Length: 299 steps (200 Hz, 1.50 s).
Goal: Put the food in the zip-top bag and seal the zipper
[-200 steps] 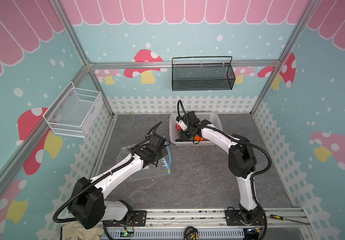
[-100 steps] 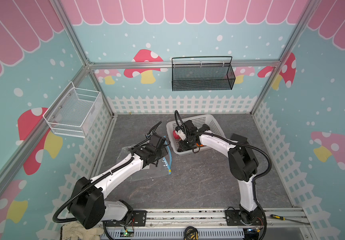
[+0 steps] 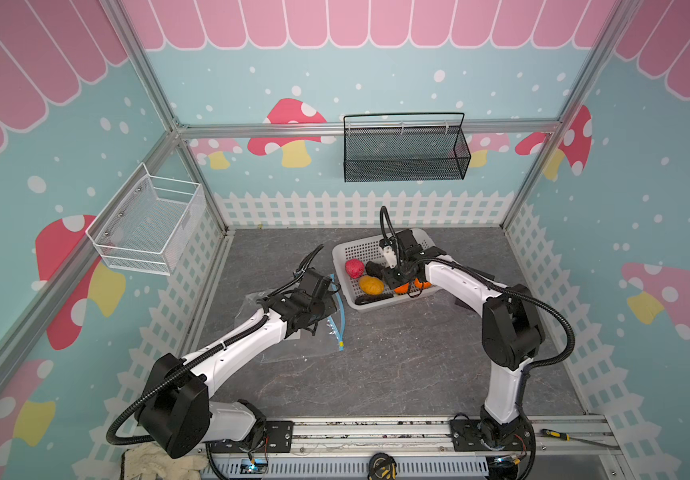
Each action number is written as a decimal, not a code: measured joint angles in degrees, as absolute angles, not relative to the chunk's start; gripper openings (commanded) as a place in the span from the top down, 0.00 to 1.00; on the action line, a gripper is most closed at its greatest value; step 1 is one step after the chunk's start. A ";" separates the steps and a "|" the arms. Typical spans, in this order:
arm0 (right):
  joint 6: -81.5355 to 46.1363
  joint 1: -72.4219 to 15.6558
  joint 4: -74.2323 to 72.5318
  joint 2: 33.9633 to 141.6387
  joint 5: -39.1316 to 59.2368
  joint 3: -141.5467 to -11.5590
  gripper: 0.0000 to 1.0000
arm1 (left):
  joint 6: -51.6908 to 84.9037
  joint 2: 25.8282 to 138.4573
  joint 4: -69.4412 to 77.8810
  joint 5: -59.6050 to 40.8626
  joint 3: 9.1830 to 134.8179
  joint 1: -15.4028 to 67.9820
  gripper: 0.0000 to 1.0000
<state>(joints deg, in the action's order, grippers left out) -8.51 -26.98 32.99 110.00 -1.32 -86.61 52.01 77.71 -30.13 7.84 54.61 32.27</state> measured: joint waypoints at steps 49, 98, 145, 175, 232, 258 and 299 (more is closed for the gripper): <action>-8.67 -27.05 33.82 108.29 -1.41 -82.43 0.53 | 51.13 77.67 -29.04 7.25 54.43 32.27 1.00; -10.17 -27.49 32.51 103.85 0.38 -77.78 0.52 | 49.98 78.06 -28.40 6.55 54.46 32.27 1.00; -11.51 -27.88 32.12 102.39 2.02 -74.70 0.52 | 48.88 79.48 -27.94 5.13 54.78 32.27 1.00; -11.18 -27.92 31.68 102.35 2.42 -74.81 0.50 | 47.79 80.18 -27.22 3.79 55.53 32.25 1.00; -6.66 -26.68 29.26 102.91 2.42 -80.77 0.45 | 45.41 80.55 -25.87 0.01 55.55 30.50 1.00; -4.91 -25.21 28.01 105.60 2.68 -85.08 0.42 | 44.73 80.82 -25.76 -1.69 55.55 29.87 1.00; -2.98 -24.36 28.38 112.31 4.40 -90.37 0.39 | 44.31 81.56 -25.76 -4.43 55.59 29.63 1.00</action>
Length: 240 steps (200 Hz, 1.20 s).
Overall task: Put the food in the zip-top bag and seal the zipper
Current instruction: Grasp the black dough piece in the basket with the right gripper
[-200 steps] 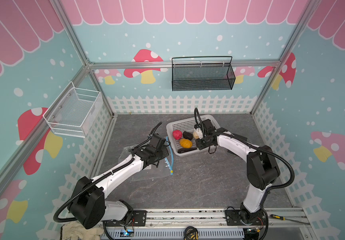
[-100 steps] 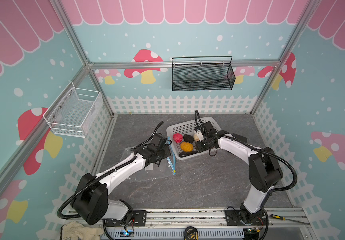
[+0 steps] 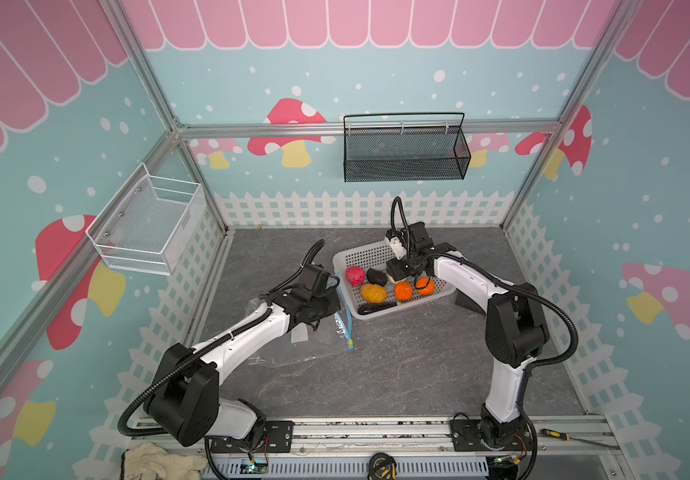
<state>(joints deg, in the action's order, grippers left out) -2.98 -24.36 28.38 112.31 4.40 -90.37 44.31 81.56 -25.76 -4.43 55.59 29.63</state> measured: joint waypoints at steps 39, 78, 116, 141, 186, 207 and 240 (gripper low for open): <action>-1.34 -24.38 29.65 117.21 9.63 -95.94 0.39 | 43.66 81.52 -25.71 -6.09 55.61 28.91 1.00; -0.64 -24.49 30.70 120.11 12.60 -99.22 0.42 | 43.24 80.88 -25.69 -6.70 55.61 28.34 1.00; -0.45 -24.99 32.29 123.87 13.47 -100.79 0.39 | 43.20 80.09 -25.65 -7.35 55.61 28.29 1.00; -0.38 -25.67 34.37 125.67 13.47 -101.71 0.31 | 43.05 79.72 -25.65 -7.40 55.61 28.29 1.00; -0.49 -26.37 36.27 128.14 12.36 -104.62 0.28 | 43.03 79.68 -25.63 -7.57 55.61 28.29 1.00; -0.93 -26.37 36.67 128.25 11.60 -104.86 0.31 | 43.03 79.57 -25.63 -7.60 55.61 28.29 1.00; -1.56 -26.35 36.93 128.53 10.79 -105.45 0.39 | 43.03 79.02 -25.63 -7.62 55.61 28.29 1.00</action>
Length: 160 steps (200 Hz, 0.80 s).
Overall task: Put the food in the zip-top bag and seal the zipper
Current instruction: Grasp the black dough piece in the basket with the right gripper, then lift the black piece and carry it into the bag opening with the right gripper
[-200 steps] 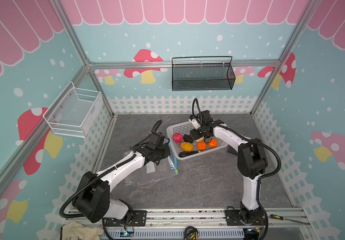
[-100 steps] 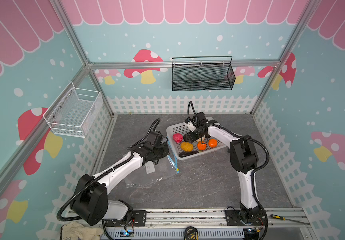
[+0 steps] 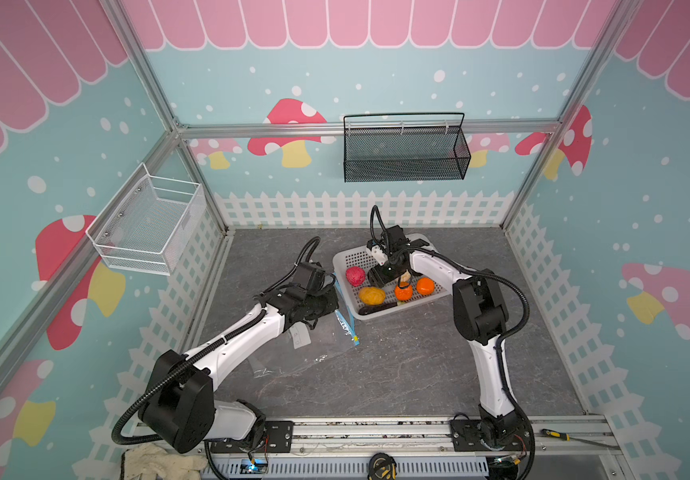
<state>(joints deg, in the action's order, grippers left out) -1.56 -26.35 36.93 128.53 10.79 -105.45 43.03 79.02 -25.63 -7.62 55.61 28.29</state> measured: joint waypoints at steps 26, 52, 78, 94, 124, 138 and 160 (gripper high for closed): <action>-2.17 -26.37 36.86 128.77 10.13 -105.65 0.44 | 43.03 78.74 -25.63 -7.62 55.61 28.21 1.00; -2.68 -26.37 36.67 128.77 9.89 -105.65 0.48 | 43.03 78.48 -25.63 -7.77 55.61 27.94 1.00; -3.27 -26.37 36.60 128.77 9.82 -105.65 0.50 | 43.00 78.32 -25.61 -7.94 55.61 27.42 1.00; -3.60 -26.35 35.79 128.38 9.98 -104.90 0.52 | 43.03 78.24 -25.61 -8.21 55.59 27.14 1.00; -4.71 -25.89 34.06 125.16 11.33 -100.27 0.53 | 42.98 77.67 -25.63 -8.45 55.61 27.00 1.00; -5.21 -25.32 32.97 122.96 12.36 -97.89 0.54 | 42.83 77.14 -25.63 -8.51 55.61 26.96 1.00; -6.46 -24.14 30.13 118.28 14.76 -93.82 0.54 | 42.57 76.79 -25.61 -8.75 55.61 26.83 1.00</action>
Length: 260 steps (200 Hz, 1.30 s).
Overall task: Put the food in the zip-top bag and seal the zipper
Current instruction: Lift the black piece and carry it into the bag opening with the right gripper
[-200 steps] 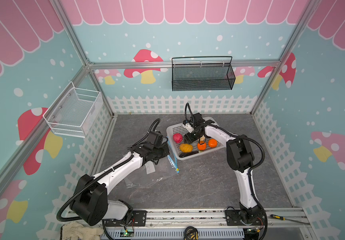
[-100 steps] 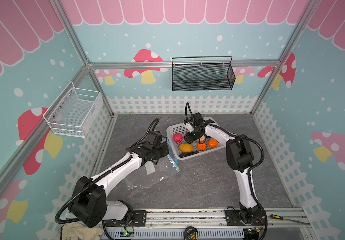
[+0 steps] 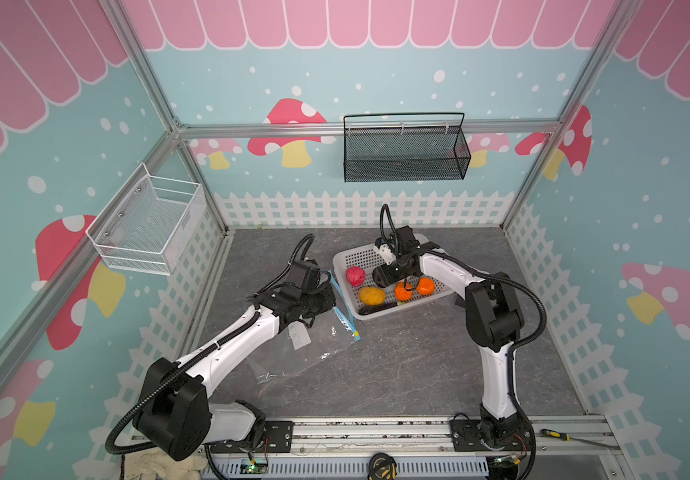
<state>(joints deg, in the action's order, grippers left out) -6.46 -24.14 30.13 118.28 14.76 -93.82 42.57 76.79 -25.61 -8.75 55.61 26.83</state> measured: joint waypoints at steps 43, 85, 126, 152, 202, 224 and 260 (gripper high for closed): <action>-7.84 -23.16 23.97 108.07 20.01 -86.50 0.55 | 40.29 76.79 -25.65 -8.91 55.61 26.44 1.00; -10.81 -23.92 17.98 99.13 28.56 -77.82 0.57 | 38.26 76.77 -26.28 -9.28 57.14 26.20 1.00; -14.96 -28.73 12.47 95.02 34.79 -70.32 0.58 | 37.06 76.27 -26.30 -10.24 58.02 26.20 1.00; -16.91 -31.66 10.04 94.96 37.01 -68.88 0.58 | 36.84 75.42 -26.33 -10.37 58.00 26.20 1.00; -18.96 -33.58 6.50 95.57 38.92 -69.19 0.59 | 36.23 72.82 -26.65 -10.09 57.47 26.20 1.00; -19.59 -34.35 6.02 96.25 39.33 -69.54 0.60 | 35.73 72.10 -27.20 -9.80 57.25 26.20 1.00; -20.27 -35.42 5.52 97.21 39.81 -70.63 0.61 | 35.73 71.99 -27.33 -9.76 57.25 26.20 1.00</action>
<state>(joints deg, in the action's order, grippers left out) -20.27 -35.42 5.52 97.21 39.81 -70.63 35.73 71.99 -27.33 -9.76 57.25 26.20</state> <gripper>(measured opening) 0.506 0.047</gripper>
